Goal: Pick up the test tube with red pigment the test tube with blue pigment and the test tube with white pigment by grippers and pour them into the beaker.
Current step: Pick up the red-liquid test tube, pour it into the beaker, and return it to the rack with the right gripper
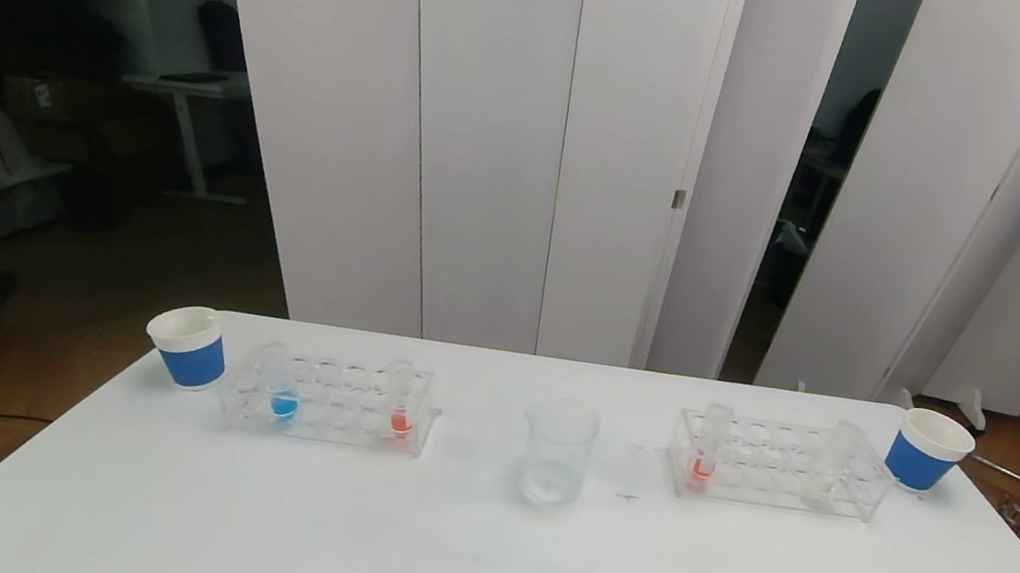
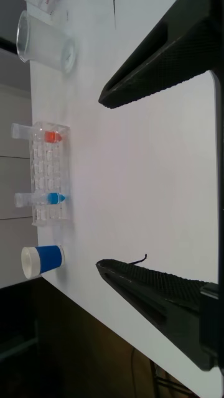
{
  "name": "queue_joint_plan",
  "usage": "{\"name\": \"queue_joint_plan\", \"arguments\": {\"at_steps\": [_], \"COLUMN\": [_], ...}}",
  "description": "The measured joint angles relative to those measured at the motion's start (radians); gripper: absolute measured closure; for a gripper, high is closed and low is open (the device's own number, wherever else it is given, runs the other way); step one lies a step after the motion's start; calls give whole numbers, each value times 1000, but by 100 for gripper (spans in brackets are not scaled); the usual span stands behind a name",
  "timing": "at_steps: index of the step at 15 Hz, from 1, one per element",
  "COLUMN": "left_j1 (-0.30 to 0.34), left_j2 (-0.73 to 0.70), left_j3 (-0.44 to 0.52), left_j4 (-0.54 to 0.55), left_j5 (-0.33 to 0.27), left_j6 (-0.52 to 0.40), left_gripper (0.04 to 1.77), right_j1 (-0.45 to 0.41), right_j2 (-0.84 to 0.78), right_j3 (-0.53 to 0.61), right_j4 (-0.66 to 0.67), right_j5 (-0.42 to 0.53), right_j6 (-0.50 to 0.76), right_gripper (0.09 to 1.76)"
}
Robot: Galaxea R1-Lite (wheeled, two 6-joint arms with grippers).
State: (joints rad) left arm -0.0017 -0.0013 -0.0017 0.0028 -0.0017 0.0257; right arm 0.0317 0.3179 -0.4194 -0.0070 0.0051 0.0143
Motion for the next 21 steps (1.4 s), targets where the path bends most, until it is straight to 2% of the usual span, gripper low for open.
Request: {"name": "queue_joint_plan", "arguments": {"at_steps": [6, 12, 16, 21], "left_j1": [0, 0, 0, 0], "left_j2": [0, 0, 0, 0], "left_j3": [0, 0, 0, 0], "left_j4": [0, 0, 0, 0], "left_j5": [0, 0, 0, 0], "left_j6": [0, 0, 0, 0], "left_gripper": [7, 7, 7, 7], "right_j1": [18, 13, 33, 105], "right_j2": [371, 801, 1065, 1310], "right_j3": [-163, -224, -205, -69], "right_j4": [-221, -505, -705, -1006], "right_j5": [-6, -9, -47, -104], "right_j6": [23, 61, 77, 90], "right_gripper": [10, 10, 10, 10]}}
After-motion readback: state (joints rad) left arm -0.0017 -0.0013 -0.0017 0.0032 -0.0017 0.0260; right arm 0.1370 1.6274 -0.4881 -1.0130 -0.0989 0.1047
